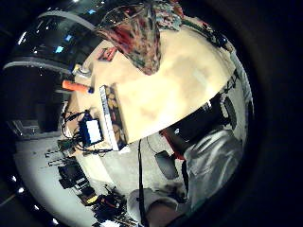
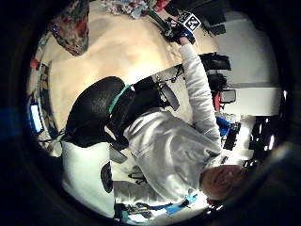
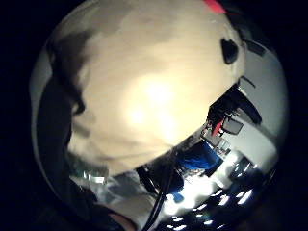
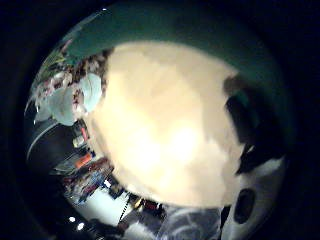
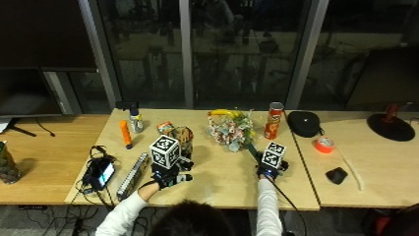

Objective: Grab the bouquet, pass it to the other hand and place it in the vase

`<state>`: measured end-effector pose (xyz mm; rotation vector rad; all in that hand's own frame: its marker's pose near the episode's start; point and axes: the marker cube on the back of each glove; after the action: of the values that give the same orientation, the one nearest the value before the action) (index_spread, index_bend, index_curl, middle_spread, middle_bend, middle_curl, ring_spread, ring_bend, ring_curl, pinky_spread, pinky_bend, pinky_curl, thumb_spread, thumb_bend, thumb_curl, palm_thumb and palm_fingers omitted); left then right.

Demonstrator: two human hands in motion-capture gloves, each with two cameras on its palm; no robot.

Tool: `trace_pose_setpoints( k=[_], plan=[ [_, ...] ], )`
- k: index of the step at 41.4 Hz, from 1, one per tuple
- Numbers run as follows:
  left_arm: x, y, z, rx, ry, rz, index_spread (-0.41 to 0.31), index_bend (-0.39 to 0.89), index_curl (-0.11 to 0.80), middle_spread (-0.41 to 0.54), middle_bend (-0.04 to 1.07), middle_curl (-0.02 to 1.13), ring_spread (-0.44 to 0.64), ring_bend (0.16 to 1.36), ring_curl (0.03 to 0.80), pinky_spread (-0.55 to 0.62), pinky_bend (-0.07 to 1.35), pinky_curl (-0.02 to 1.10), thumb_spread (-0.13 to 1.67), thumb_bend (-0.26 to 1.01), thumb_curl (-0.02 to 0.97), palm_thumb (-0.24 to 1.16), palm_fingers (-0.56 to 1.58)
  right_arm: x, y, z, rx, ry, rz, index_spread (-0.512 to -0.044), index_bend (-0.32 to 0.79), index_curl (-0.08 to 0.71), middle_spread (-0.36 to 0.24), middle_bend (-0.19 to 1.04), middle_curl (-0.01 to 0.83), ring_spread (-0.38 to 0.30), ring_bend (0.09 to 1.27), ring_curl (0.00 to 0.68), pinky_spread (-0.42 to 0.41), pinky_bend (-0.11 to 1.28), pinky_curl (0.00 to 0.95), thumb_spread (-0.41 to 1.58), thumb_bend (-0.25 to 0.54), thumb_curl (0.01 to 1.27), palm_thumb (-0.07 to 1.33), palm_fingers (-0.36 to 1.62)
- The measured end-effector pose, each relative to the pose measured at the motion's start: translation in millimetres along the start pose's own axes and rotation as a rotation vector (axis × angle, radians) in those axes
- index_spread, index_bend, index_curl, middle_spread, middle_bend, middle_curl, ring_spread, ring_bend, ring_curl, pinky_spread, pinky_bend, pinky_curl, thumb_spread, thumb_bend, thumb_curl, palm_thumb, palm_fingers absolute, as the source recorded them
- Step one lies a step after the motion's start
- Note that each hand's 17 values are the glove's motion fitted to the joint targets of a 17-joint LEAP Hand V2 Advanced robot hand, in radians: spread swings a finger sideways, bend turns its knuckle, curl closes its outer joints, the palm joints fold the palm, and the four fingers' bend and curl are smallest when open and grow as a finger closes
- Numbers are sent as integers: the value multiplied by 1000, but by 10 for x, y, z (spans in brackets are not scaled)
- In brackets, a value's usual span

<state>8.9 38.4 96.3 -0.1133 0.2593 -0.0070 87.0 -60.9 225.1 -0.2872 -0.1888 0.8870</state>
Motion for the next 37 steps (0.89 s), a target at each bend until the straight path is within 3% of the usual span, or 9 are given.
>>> trace_pose_setpoints(
  k=[3,4,6,11,15,20,27,32,37],
  plan=[
    [-2,-20,37,-16,5,-2,35,145,283,251,235,351,440,505,243,422,264,326,1052,-14,299,340,101,12,-20,31,115,-15,29,-246,61,221,-177,608,577,-210,926,501,-246,781,421,1199,6,470,1004,1397],
    [0,-27,49,-22,5,-1,29,145,284,250,234,352,438,508,244,421,264,328,1056,-15,300,343,108,21,-35,29,151,-28,37,-245,145,243,-179,662,596,-207,950,513,-246,766,421,1169,-39,452,947,1467],
    [16,-41,72,-37,3,1,27,149,284,248,229,351,435,508,245,416,265,327,1064,-15,299,348,114,28,-68,8,224,-86,42,-242,272,290,-177,723,620,-203,949,522,-241,741,429,1151,-52,435,904,1511],
    [109,-98,127,-119,53,47,13,175,299,243,218,350,432,496,244,408,248,325,1077,-18,299,355,145,-193,-41,-191,374,-441,-116,-233,430,364,-172,793,654,-194,988,552,-227,774,465,1152,-26,410,885,1483],
    [210,-192,121,-134,248,116,7,184,311,242,204,350,431,474,240,405,241,325,1088,-17,299,364,148,-393,72,-372,374,-689,-206,-225,478,410,-165,840,674,-190,1026,570,-213,804,487,1162,-17,394,886,1441],
    [369,-463,29,46,599,142,8,198,331,260,158,334,432,459,237,403,242,327,1103,-7,306,401,154,-697,270,-782,452,-983,-391,-218,570,465,-157,872,687,-186,1045,584,-205,818,510,1140,-33,376,858,1425],
    [473,-953,-151,279,951,82,39,167,334,328,137,303,452,478,249,412,298,348,1110,-12,310,433,61,-1058,556,-1002,232,-1274,-555,-208,627,517,-148,914,702,-178,1073,598,-199,839,536,1097,8,412,948,1389],
    [483,-1438,-400,420,1158,54,70,131,316,362,185,297,457,512,256,416,321,353,1087,-12,319,464,42,-1261,849,-1151,240,-1387,-630,-203,609,534,-140,940,709,-171,1097,606,-197,854,553,1050,20,458,1013,1362],
    [551,-1928,-587,430,1296,60,90,144,311,357,197,305,455,519,257,411,315,349,1059,-13,331,502,54,-1513,1038,-1114,232,-1469,-677,-202,604,550,-135,962,714,-169,1105,610,-190,869,568,1024,4,482,1030,1351]
  ],
)
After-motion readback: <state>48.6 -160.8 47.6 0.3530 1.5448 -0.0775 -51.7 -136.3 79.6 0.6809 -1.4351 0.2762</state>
